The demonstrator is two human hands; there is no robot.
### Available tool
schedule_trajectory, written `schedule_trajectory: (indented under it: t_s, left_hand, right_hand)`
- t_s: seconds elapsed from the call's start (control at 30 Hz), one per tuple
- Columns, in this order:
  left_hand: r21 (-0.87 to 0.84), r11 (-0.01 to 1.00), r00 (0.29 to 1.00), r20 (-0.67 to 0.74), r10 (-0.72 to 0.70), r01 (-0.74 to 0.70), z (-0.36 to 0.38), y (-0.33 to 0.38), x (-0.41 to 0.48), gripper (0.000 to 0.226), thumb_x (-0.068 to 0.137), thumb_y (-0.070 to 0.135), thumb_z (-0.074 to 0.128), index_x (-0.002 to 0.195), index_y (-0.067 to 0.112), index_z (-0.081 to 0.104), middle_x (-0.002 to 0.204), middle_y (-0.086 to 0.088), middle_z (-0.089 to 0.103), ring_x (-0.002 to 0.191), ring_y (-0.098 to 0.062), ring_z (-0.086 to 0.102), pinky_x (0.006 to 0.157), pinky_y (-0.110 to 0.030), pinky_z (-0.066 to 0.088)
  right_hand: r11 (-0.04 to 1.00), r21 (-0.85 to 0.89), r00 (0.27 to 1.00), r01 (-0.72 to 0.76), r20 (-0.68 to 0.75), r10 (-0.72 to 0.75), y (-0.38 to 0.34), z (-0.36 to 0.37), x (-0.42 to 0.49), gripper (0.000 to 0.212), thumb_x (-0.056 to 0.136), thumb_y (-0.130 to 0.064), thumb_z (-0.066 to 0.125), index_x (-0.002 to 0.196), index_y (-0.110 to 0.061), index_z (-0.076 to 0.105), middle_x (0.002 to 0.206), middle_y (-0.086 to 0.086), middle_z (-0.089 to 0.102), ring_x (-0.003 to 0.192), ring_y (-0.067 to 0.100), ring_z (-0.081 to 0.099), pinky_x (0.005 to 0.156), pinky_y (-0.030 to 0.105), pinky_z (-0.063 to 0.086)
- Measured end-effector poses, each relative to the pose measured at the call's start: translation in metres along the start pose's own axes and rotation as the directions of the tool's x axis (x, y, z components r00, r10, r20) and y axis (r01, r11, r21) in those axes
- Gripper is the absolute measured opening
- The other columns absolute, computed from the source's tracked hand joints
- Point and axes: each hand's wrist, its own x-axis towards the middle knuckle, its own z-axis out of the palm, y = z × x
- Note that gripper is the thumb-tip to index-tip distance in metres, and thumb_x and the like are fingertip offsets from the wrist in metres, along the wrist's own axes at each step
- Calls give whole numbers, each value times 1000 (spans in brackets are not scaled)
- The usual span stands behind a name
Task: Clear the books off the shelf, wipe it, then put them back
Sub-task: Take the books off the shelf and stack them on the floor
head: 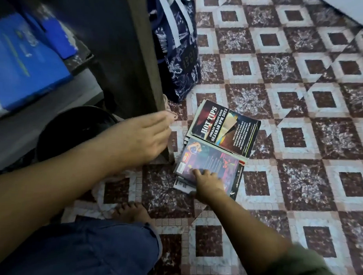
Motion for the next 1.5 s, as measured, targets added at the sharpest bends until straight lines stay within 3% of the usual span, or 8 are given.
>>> schedule_trajectory:
  t_s: [0.17, 0.27, 0.4, 0.67, 0.97, 1.13, 1.3, 1.5]
  left_hand:
    - [-54, 924, 921, 126, -369, 377, -43, -27, -112, 36, 90, 7, 36, 105, 3, 69, 104, -19, 65, 94, -38, 63, 77, -48, 48]
    - [21, 648, 620, 270, -736, 761, -65, -46, -182, 35, 77, 23, 65, 108, 7, 67, 105, -18, 64, 91, -40, 61, 73, -48, 46]
    - [31, 265, 222, 458, -861, 964, -90, -55, -240, 52, 57, 21, 87, 106, 10, 71, 106, -19, 64, 95, -43, 59, 77, -53, 51]
    - [172, -72, -126, 325, -937, 982, -116, -59, -290, 55, 79, 47, 69, 128, 25, 56, 138, -5, 46, 133, -32, 26, 110, -62, 15]
    - [181, -212, -248, 213, -945, 960, -133, -43, -351, 65, 73, 44, 76, 131, 24, 55, 154, -12, 23, 140, -35, 6, 110, -65, 3]
    - [132, -231, -253, 175, -952, 964, -140, -40, -380, 75, 83, 42, 68, 147, 24, 34, 157, -15, 17, 147, -31, 6, 115, -58, 6]
    - [71, -192, -202, 199, -959, 979, -141, -33, -384, 80, 87, 40, 63, 153, 21, 22, 160, -7, 16, 149, -26, 5, 115, -56, 4]
    - [64, -187, -196, 218, -956, 980, -144, -31, -385, 80, 90, 39, 59, 154, 23, 14, 162, -5, 9, 149, -24, 0, 116, -53, 0]
  right_hand:
    - [927, 104, 923, 361, -179, -340, -72, -90, -78, 50, 89, -38, 61, 131, -18, 44, 126, 11, 53, 114, 34, 55, 90, 42, 49]
    - [824, 15, 774, 566, -353, -525, -131, -150, -121, 47, 87, -38, 60, 129, -20, 50, 121, 9, 56, 109, 32, 58, 86, 40, 48]
    - [712, -140, 609, 688, -423, -671, -217, -215, -148, 45, 87, -37, 62, 128, -19, 50, 123, 8, 55, 112, 31, 55, 88, 41, 49]
    - [702, -280, 617, 655, -339, -710, -351, -250, -131, 48, 92, -28, 59, 137, -21, 46, 137, 10, 45, 124, 34, 46, 95, 43, 43]
    - [690, -543, 703, 479, -232, -672, -362, -214, -72, 67, 100, -13, 36, 153, -41, 5, 162, 3, 2, 148, 35, 5, 117, 53, 13]
    - [674, -597, 732, 434, -202, -651, -381, -227, -78, 61, 100, -10, 37, 153, -27, 14, 154, 11, 24, 136, 40, 32, 106, 46, 37]
    - [703, -615, 594, 357, -431, -679, -380, -244, -86, 38, 97, -11, 42, 134, -20, 42, 123, 8, 58, 113, 31, 57, 85, 38, 44]
    - [789, -526, 561, 316, -567, -603, -374, -247, -78, 46, 95, -8, 40, 138, -24, 43, 135, 5, 54, 124, 30, 48, 110, 50, 29]
